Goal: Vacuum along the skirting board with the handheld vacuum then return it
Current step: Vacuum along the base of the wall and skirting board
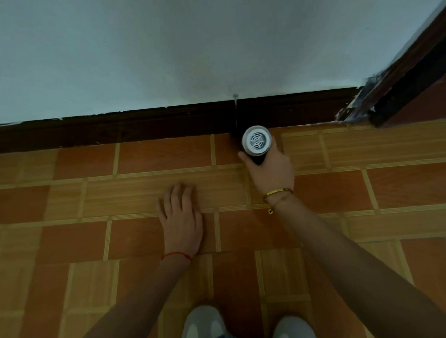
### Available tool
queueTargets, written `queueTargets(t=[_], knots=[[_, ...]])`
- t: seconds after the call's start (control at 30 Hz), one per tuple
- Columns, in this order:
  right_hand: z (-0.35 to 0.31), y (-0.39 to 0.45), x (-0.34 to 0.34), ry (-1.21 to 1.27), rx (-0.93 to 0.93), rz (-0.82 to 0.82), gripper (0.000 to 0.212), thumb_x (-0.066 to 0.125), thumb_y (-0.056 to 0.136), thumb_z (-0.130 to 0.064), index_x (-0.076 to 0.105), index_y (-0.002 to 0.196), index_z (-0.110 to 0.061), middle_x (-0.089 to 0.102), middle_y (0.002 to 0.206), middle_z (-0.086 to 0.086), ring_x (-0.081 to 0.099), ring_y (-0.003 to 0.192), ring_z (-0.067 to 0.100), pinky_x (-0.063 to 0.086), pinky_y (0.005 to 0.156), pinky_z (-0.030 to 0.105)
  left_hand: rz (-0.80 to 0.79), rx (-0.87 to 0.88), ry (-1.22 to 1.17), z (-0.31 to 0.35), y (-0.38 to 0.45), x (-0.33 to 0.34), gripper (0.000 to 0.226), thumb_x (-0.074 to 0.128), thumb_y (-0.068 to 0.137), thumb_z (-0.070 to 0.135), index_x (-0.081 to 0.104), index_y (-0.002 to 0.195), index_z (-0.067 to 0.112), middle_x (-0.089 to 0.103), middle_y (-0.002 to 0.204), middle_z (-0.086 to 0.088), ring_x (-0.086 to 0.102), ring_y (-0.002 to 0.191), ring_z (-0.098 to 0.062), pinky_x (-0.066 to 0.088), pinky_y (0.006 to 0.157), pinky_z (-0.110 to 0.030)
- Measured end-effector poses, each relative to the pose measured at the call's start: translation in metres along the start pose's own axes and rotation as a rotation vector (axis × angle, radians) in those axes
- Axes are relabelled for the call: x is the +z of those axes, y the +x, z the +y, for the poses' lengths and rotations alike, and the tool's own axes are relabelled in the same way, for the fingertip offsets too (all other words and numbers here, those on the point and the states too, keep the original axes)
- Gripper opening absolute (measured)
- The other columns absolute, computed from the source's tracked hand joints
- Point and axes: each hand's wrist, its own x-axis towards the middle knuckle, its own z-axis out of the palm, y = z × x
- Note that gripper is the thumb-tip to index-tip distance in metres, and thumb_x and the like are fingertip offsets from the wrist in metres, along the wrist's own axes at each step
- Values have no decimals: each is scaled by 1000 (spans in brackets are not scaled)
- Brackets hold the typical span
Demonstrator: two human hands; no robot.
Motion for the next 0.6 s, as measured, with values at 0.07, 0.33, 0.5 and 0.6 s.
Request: queueTargets(t=[0.07, 0.33, 0.5, 0.6], knots=[[3, 5, -2, 12, 67, 62, 65, 68, 80, -48, 47, 132, -15, 68, 113, 6, 64, 101, 22, 42, 71, 21, 10, -17, -4, -7, -1, -4, 53, 31, 93, 28, 44, 143, 15, 41, 148, -12, 31, 141, -33, 20, 118, -60], [-1, 0, 4, 6, 29, 122, 66, 69, 80, -46, 46, 133, -14, 69, 108, 8, 66, 94, 25, 44, 70, 23, 65, -91, -31, -28, 7, -5, 52, 34, 92, 25, 44, 142, 13, 41, 148, -13, 32, 140, -34, 19, 118, -60], [-24, -3, 32, 6, -121, -26, 62, 69, 81, -46, 48, 131, -16, 71, 104, 6, 68, 87, 23, 47, 64, 23, 95, -139, -41, -39, 13, -4, 52, 33, 93, 26, 44, 142, 13, 39, 149, -12, 31, 141, -33, 18, 119, -59], [-33, 0, 47, 19, -164, -81, 66, 69, 80, -48, 48, 133, -17, 71, 108, 5, 67, 93, 21, 52, 69, 26, 121, -181, -40, -49, 14, -4, 52, 34, 94, 24, 42, 144, 13, 39, 150, -13, 31, 142, -33, 18, 119, -58]])
